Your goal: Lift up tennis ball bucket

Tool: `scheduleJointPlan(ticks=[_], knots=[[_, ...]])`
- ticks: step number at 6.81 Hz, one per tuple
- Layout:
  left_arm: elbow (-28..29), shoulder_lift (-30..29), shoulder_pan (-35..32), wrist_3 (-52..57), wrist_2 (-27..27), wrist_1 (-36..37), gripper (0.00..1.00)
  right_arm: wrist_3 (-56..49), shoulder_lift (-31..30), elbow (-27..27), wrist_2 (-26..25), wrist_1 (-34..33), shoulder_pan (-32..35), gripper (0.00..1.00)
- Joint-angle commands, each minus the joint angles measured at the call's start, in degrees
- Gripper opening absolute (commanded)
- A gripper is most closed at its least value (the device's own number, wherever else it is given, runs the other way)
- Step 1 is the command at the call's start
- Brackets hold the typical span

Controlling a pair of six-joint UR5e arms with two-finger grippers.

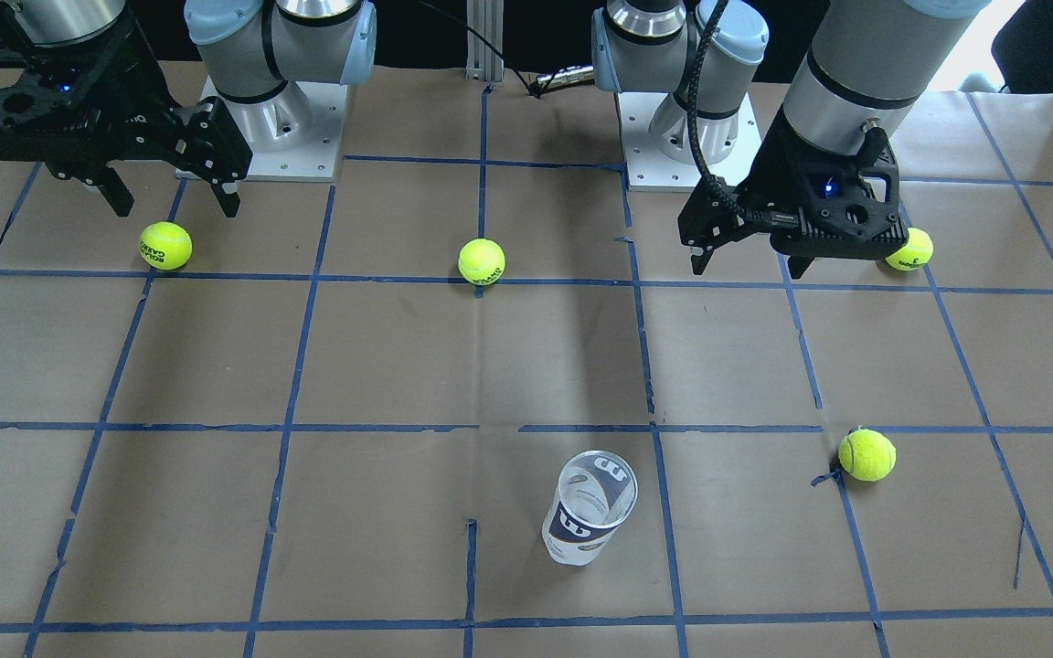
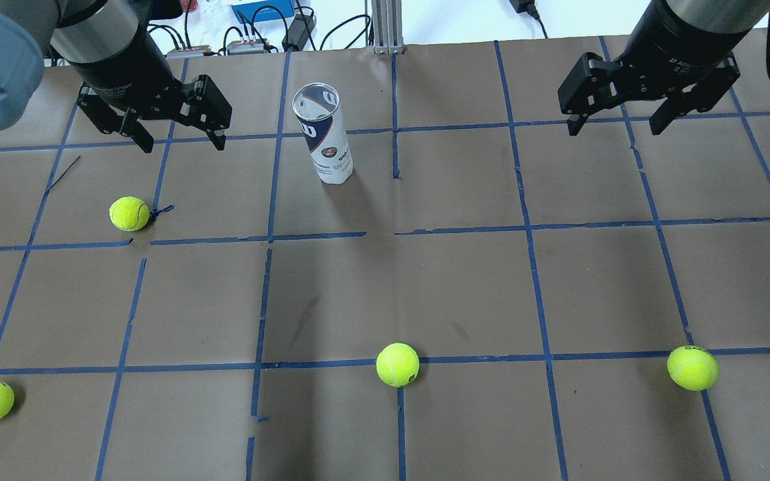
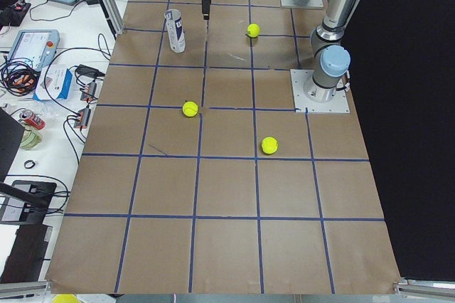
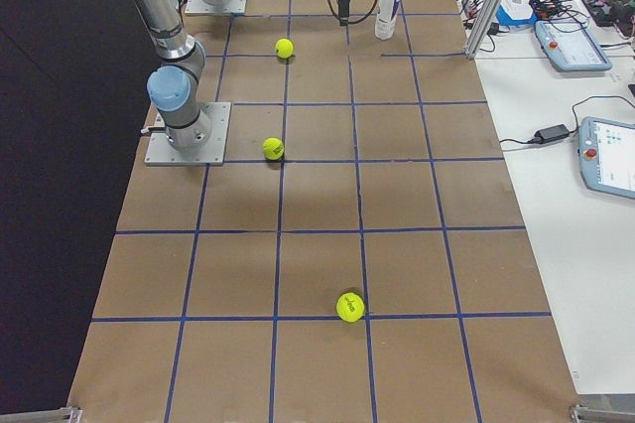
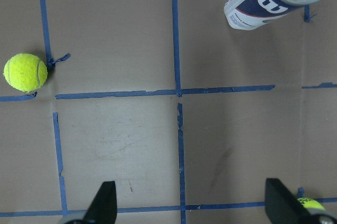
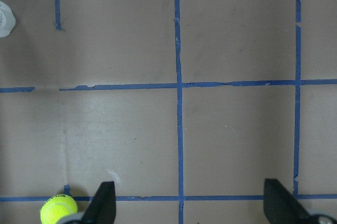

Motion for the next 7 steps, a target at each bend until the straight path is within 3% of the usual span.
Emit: scheduleJointPlan(ticks=[1, 7], knots=[[0.0, 0.1, 0.0, 0.1, 0.0, 0.0, 1.0, 0.1, 0.0, 0.0, 0.0, 0.0, 0.0, 1.0], [0.0, 0.3, 0.4, 0.2, 0.1, 0.0, 1.0, 0.1, 0.0, 0.2, 0.0, -0.6, -0.1, 1.0]])
